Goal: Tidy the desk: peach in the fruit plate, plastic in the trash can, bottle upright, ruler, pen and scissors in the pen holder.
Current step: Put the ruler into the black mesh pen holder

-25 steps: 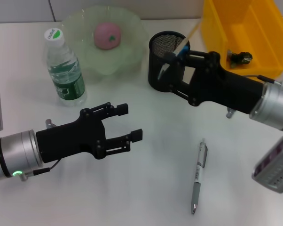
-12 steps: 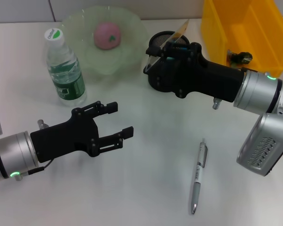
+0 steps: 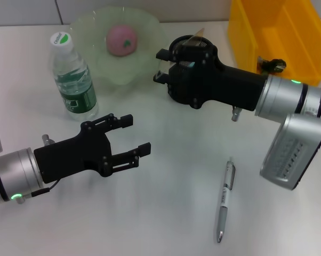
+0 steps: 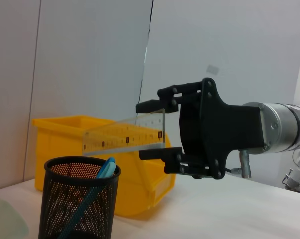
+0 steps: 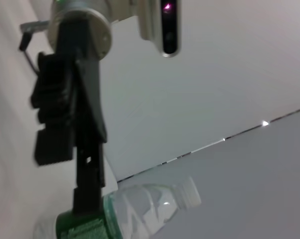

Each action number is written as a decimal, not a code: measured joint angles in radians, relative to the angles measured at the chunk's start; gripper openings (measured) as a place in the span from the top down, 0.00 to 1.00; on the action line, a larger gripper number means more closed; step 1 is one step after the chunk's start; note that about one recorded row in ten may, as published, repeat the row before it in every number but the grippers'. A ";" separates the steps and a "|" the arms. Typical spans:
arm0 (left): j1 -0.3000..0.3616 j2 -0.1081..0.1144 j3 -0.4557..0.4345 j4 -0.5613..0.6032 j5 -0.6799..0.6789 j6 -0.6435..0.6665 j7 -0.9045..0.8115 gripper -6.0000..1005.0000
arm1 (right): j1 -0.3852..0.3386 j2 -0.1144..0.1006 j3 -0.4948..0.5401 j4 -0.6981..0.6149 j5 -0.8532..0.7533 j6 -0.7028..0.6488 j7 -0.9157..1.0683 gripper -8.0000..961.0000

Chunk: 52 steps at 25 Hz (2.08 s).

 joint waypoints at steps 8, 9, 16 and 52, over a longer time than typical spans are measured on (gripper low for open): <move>0.001 0.001 0.000 0.002 0.000 0.006 0.001 0.22 | 0.013 0.000 0.010 0.002 0.033 0.003 0.186 0.55; 0.001 0.001 0.000 0.002 0.000 0.007 0.001 0.22 | 0.013 0.000 0.010 0.006 0.043 0.003 0.192 0.55; 0.000 0.001 0.000 0.003 0.000 0.008 0.002 0.22 | 0.015 0.000 0.006 0.015 0.103 0.009 0.343 0.55; -0.005 0.001 0.000 0.002 0.000 0.024 0.002 0.22 | 0.093 0.000 0.011 0.084 0.345 0.205 0.967 0.53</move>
